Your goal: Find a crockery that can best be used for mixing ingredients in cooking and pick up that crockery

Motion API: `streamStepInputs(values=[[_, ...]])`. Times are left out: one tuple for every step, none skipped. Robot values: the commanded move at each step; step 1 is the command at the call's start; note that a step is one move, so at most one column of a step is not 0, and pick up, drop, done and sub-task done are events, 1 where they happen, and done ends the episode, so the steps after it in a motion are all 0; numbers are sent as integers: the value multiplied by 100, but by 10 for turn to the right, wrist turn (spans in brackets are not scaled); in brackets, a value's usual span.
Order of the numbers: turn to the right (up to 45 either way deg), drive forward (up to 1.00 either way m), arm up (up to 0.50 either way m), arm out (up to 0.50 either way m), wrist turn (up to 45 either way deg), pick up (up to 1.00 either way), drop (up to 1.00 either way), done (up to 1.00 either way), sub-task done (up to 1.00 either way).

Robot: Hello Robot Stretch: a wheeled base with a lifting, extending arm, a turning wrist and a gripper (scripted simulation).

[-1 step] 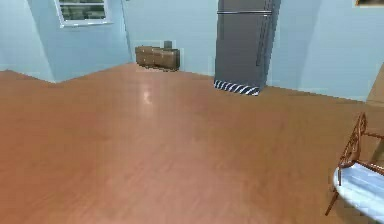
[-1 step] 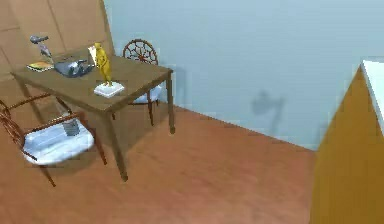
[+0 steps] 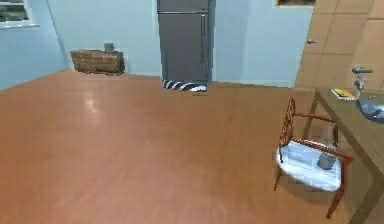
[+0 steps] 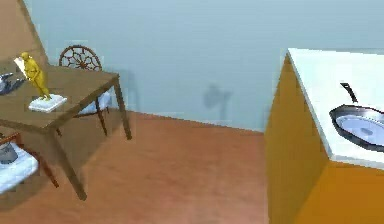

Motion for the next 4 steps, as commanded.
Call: streamStepInputs(values=[[0,100,0,0,0,0,0,0,0],[150,0,0,0,0,0,0,0,0],[0,10,0,0,0,0,0,0,0],[0,100,0,0,0,0,0,0,0]])
